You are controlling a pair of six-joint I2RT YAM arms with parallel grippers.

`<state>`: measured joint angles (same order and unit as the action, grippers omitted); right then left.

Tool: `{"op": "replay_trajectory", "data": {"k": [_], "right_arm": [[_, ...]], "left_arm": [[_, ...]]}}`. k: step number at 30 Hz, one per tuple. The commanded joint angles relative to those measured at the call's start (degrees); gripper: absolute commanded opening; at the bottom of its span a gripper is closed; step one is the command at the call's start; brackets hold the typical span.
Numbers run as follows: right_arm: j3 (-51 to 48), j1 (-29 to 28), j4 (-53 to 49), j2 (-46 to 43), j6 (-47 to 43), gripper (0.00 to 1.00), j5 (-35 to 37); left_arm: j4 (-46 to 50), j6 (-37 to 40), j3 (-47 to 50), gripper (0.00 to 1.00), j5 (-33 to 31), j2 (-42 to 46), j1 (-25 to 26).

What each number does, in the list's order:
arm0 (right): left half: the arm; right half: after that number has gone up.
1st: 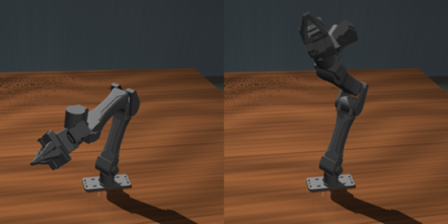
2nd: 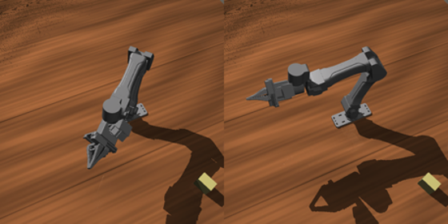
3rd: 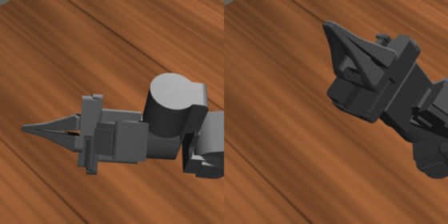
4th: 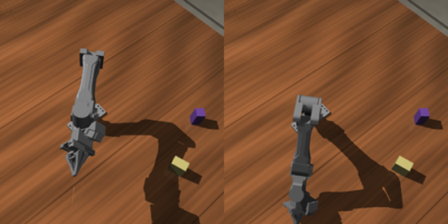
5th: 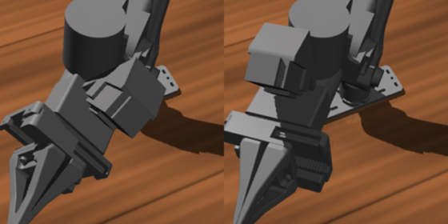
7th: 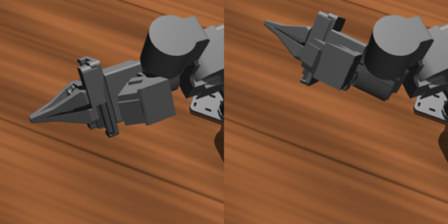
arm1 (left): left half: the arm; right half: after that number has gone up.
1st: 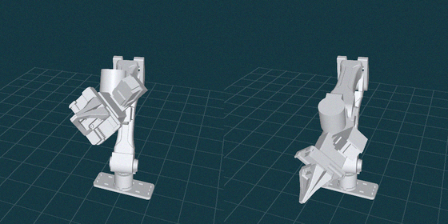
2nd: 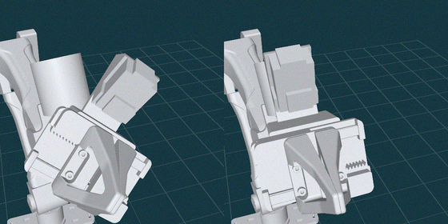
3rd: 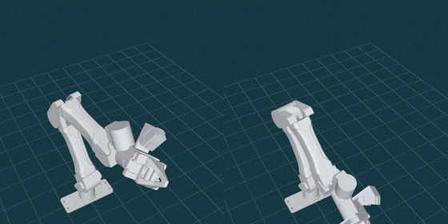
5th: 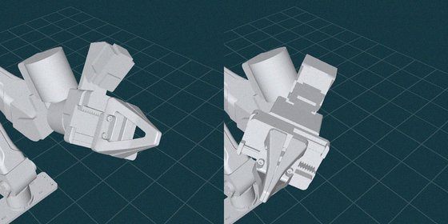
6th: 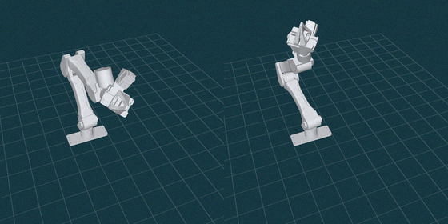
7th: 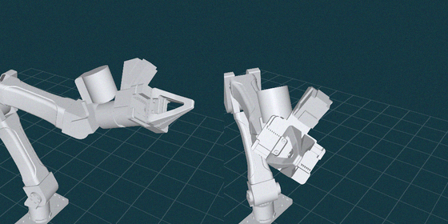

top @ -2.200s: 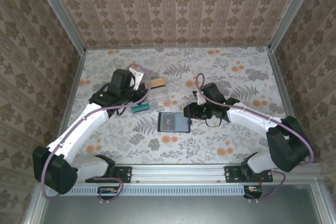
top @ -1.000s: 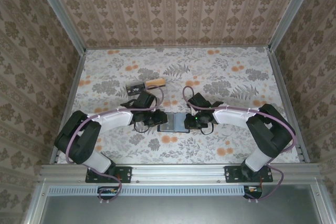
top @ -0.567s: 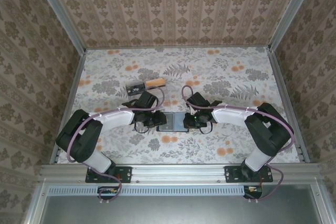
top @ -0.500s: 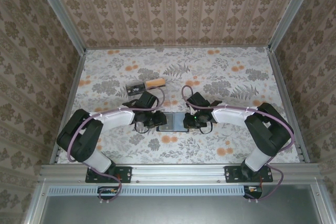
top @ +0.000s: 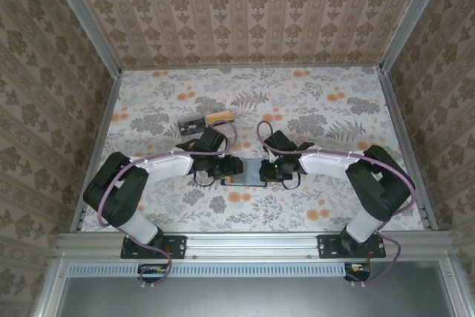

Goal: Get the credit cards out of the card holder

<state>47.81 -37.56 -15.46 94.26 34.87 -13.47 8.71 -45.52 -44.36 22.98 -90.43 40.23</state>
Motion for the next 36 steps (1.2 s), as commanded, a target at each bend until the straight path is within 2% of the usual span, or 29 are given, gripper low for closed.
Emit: {"op": "replay_trajectory", "data": {"k": [1,13,23,29,32,36], "right_arm": [[0.4,-0.4,-1.3,1.2,0.7,0.18,0.6],[-0.1,-0.4,-0.7,0.7,1.1,0.19,0.9],[-3.8,1.8,0.5,-7.5,3.4,0.23,5.4],[-3.5,2.5,0.9,-9.3,3.0,0.25,2.9],[-2.7,2.4,2.9,-8.8,3.2,0.24,-0.4],[-0.7,1.7,4.9,-7.6,3.5,0.23,-3.9]], "left_arm": [[-3.9,-1.3,-0.6,0.5,3.3,-1.4,0.6],[-8.8,-1.2,-2.9,0.48,8.1,-2.4,1.9],[-10.3,-1.1,-7.4,0.47,12.1,-6.3,4.4],[-7.4,0.1,-6.9,0.47,10.5,-4.4,3.7],[-4.4,1.5,-5.6,0.42,8.4,-1.2,2.4],[1.3,4.2,-3.4,0.28,4.4,3.8,-0.2]]}}
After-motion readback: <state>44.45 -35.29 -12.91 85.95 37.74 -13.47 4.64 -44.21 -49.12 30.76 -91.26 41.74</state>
